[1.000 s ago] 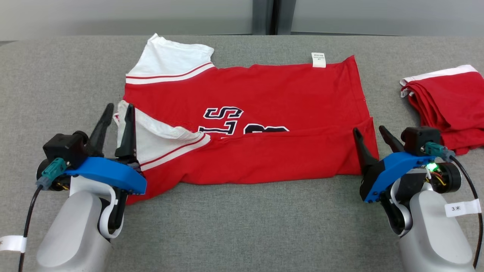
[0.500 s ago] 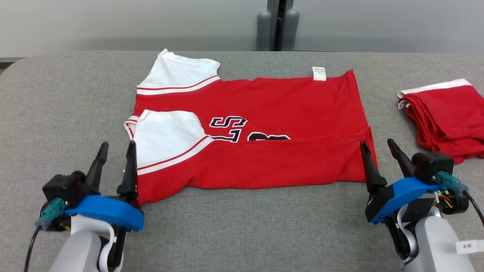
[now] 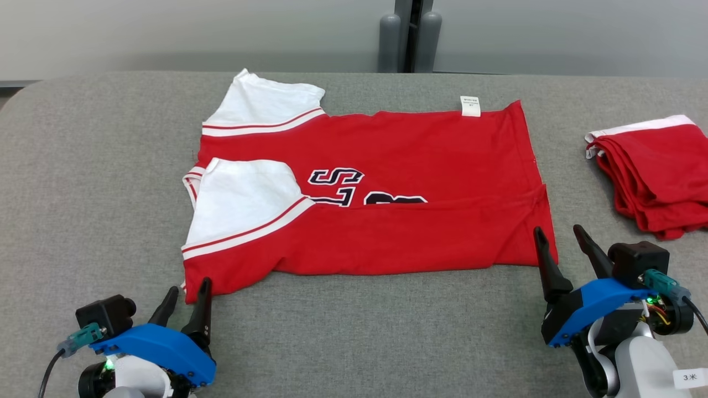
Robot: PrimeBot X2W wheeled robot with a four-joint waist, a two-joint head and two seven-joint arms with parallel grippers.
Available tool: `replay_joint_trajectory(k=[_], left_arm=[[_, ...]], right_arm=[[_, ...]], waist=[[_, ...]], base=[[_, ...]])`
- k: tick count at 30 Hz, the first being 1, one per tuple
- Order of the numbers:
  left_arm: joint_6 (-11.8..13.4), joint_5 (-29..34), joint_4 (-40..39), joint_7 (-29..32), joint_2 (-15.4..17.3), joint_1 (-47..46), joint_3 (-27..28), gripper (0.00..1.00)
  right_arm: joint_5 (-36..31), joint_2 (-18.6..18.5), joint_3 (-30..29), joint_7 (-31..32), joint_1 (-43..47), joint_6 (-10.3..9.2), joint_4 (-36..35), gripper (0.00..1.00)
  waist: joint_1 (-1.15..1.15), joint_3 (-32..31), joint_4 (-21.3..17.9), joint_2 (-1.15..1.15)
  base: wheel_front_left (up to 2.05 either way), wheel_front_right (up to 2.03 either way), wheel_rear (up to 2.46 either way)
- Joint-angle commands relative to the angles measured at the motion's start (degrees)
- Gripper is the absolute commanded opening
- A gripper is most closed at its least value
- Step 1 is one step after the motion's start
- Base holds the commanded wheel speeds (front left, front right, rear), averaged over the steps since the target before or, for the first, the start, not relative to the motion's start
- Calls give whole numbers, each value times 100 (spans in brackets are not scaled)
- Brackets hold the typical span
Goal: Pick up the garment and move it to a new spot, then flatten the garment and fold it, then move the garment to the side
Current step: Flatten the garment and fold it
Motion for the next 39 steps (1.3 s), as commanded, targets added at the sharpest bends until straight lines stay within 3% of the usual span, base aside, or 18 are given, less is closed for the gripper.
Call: replay_joint_trajectory(k=[1,10,11,12,14,22,24,27,28,32,39], left_arm=[[36,-64,-6,44,-11,-62,56,100],[162,-445,209,456,-108,-221,174,100],[141,-455,229,471,-122,-228,167,92],[121,-479,233,448,-143,-246,175,53],[76,-465,235,379,-157,-299,172,0],[-45,-312,161,-117,-149,-495,175,0],[-73,-278,139,-225,-140,-507,174,0],[-95,-229,76,-348,-127,-512,162,0],[-97,-219,46,-383,-115,-503,165,0],[-132,-176,-157,-463,-44,-390,152,0],[81,-79,-1074,-364,261,197,215,0]], right_arm=[[-5,-12,-4,20,12,0,-19,100],[30,-13,-69,48,-191,0,145,100],[31,-12,-77,49,-215,0,188,100],[22,-11,-65,81,-229,0,249,100],[66,-12,-48,126,-285,0,378,100],[72,-13,-7,380,-453,0,1026,100],[97,-12,7,362,-473,0,1112,43],[114,-10,6,334,-463,0,1176,5],[89,-10,-13,305,-452,0,1160,0],[243,-12,-26,240,-352,0,971,0],[320,-13,-95,416,227,-1,47,0]], waist=[[1,17,-12,0],[1,177,-95,0],[1,192,-95,0],[1,205,-91,0],[1,227,-75,0],[1,242,72,0],[1,229,89,0],[1,175,82,0],[1,147,71,0],[1,13,11,0],[1,-225,-83,0]], base=[[0,0,0],[0,0,0],[0,0,0],[0,0,0],[0,0,0],[0,0,0],[0,0,0],[0,0,0],[0,0,0],[0,0,0],[0,0,0]])
